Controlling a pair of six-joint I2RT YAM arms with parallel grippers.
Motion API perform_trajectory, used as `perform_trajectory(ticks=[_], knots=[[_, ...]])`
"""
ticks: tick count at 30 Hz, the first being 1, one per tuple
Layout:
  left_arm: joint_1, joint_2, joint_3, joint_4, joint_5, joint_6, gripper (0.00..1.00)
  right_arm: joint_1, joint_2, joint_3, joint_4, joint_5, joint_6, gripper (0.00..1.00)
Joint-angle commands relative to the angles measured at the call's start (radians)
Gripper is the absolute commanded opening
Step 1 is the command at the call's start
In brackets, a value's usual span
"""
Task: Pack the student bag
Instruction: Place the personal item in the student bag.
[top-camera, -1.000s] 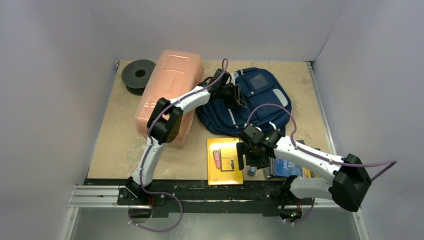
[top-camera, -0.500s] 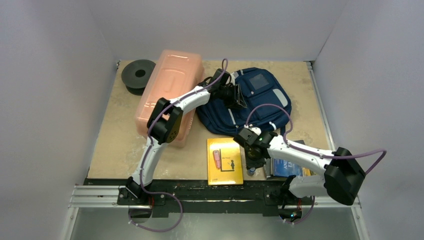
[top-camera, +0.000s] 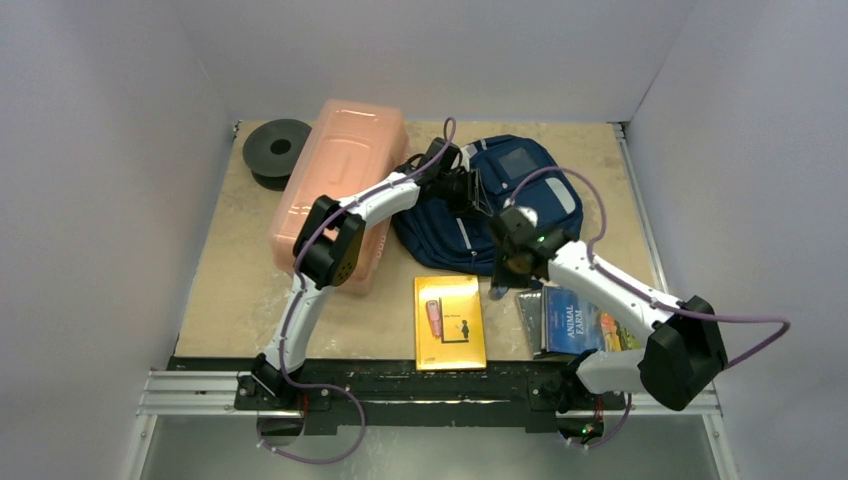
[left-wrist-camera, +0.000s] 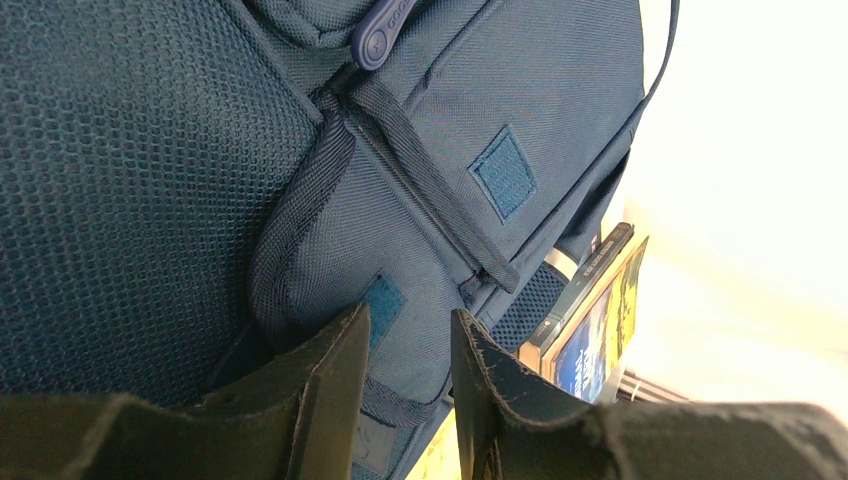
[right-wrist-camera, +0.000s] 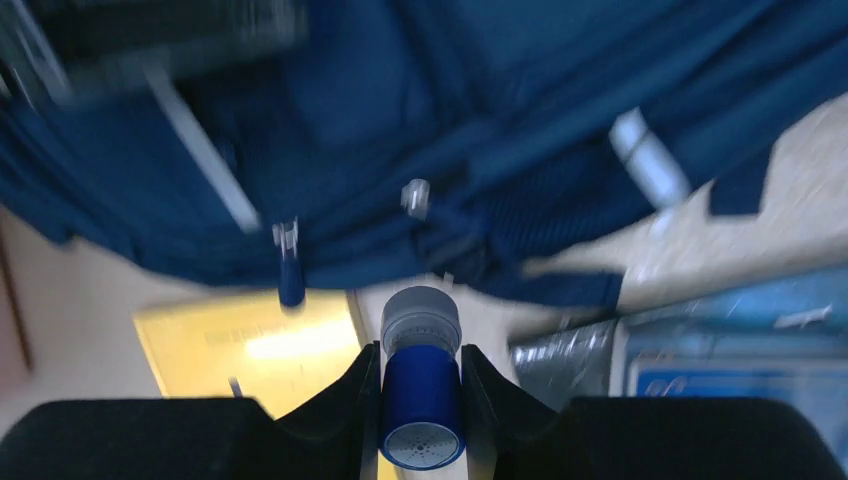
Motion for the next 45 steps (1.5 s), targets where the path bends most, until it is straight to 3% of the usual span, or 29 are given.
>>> perform_trajectory(ticks=[1,3,7,15,20,27,34,41,45], knots=[[0.009,-0.045,-0.072,-0.050,-0.076,0.035,0.36,-0.181,0.113,0.212,0.098,-0.005,-0.202,0.00],[0.009,-0.043,-0.065,-0.054,-0.074,0.031,0.36,-0.230,0.232,0.346,0.077,-0.007,-0.250,0.00],[0.009,-0.044,-0.063,-0.053,-0.076,0.027,0.36,-0.292,0.344,0.442,0.109,-0.043,-0.281,0.00],[0.006,-0.041,-0.061,-0.041,-0.060,0.027,0.38,-0.305,0.357,0.338,0.353,-0.104,-0.299,0.00],[0.005,-0.117,-0.161,0.090,-0.078,0.067,0.39,-0.305,0.361,0.304,0.384,-0.141,-0.246,0.00],[0.002,-0.214,-0.334,0.356,-0.128,0.073,0.38,-0.306,0.421,0.338,0.347,-0.314,-0.218,0.00],[0.001,-0.241,-0.382,0.425,-0.172,0.089,0.41,-0.344,0.466,0.289,0.483,-0.601,-0.134,0.00],[0.000,-0.331,-0.432,0.422,-0.263,0.232,0.41,-0.416,0.568,0.280,0.552,-0.848,-0.114,0.00],[-0.019,-0.441,-0.516,0.529,-0.340,0.370,0.41,-0.472,0.607,0.253,0.615,-0.987,-0.091,0.00]])
